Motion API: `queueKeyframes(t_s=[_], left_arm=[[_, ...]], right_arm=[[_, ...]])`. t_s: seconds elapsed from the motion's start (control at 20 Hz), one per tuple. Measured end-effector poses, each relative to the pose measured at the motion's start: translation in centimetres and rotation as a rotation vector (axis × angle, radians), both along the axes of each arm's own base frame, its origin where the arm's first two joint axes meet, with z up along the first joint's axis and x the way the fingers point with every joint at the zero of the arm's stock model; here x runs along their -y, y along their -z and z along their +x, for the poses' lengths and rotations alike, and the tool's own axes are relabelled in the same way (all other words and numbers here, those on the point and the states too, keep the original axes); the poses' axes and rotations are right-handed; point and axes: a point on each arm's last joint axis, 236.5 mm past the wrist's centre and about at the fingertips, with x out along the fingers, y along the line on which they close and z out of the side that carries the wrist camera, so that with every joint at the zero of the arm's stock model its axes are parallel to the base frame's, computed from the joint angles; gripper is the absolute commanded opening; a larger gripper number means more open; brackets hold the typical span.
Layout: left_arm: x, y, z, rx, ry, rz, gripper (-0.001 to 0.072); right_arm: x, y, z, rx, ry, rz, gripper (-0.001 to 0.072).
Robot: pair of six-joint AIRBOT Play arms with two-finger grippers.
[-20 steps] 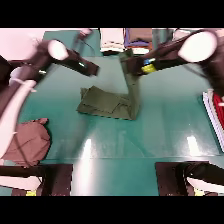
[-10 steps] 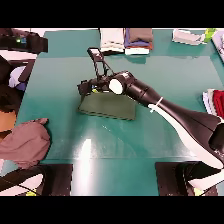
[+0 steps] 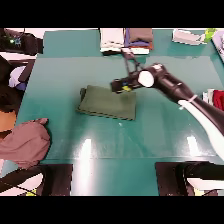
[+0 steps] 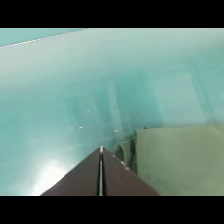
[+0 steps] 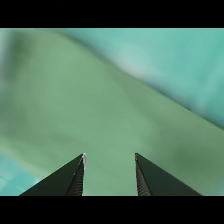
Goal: Fold the shirts.
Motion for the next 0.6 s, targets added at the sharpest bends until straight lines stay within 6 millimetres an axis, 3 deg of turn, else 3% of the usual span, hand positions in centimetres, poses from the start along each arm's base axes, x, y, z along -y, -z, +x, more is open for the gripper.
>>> queueKeyframes(t_s=[0.05, 0.1, 0.25, 0.45, 0.6], left_arm=[[0.2, 0.1, 0.0, -0.005, 0.006, -0.009, 0.0024], [0.5, 0.2, 0.0, -0.009, 0.011, -0.018, 0.0025], [1.3, 0.5, 0.1, -0.026, 0.029, -0.047, 0.0025], [2.0, 1.0, 0.1, -0.047, 0.049, -0.073, 0.0025], [2.3, 1.3, -0.1, -0.061, 0.062, -0.073, 0.0025]], right_arm=[[2.2, 0.8, -0.4, -0.043, 0.055, -0.012, 0.0549], [3.9, 1.7, -1.0, -0.086, 0.098, -0.021, 0.0604], [7.5, 4.0, -2.4, -0.200, 0.220, -0.008, 0.0604], [8.2, 6.7, -3.4, -0.324, 0.355, 0.035, 0.0600], [7.2, 8.7, -3.8, -0.391, 0.410, 0.062, 0.0599]])
